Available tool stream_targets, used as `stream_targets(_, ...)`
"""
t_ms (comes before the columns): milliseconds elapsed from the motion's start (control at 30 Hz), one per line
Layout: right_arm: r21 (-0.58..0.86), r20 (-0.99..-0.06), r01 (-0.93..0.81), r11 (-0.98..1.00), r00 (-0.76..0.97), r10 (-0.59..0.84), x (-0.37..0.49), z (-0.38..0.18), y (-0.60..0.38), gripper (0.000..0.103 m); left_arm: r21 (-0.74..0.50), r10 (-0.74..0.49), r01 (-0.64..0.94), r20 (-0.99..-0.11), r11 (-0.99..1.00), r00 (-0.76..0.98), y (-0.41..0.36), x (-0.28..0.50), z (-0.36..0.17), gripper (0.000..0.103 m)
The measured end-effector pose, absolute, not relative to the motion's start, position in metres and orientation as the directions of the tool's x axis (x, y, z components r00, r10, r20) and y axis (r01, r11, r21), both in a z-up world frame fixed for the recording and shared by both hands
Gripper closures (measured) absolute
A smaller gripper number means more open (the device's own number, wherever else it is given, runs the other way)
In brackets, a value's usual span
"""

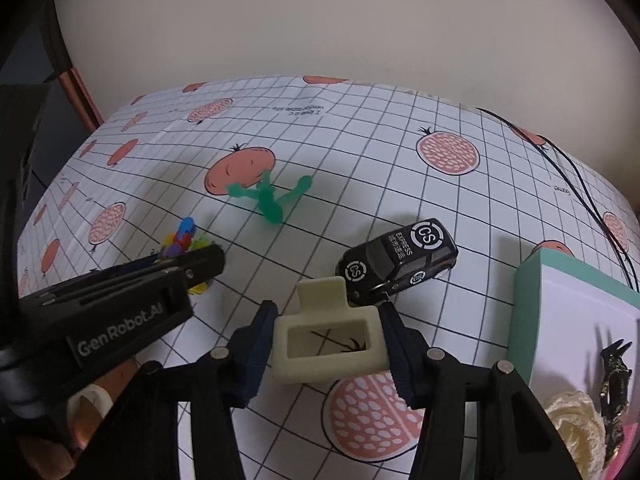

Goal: Organize objects
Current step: 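Close left tool on block toy while right tool grasps cream plastic clip, then carry block toy and cream clip with both tools into the teal tray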

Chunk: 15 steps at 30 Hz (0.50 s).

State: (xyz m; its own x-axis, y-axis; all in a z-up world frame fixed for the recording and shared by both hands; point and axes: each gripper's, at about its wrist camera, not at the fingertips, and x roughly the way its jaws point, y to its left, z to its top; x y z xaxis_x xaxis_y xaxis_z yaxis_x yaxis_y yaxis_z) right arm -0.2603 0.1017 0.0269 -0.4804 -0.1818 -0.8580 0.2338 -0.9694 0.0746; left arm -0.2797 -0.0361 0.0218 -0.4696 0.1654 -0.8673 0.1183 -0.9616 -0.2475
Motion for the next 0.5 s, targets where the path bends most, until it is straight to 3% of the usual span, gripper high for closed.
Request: stream_targets(500, 0.143, -0.842, 0.155, -0.977, -0.500, -0.203, -0.265, 0.053, 0.133, 0.048, -0.306, 0.187, 0.166, -0.845, -0.938, -0.500, -0.041, -0.280, 0.040, 0.064)
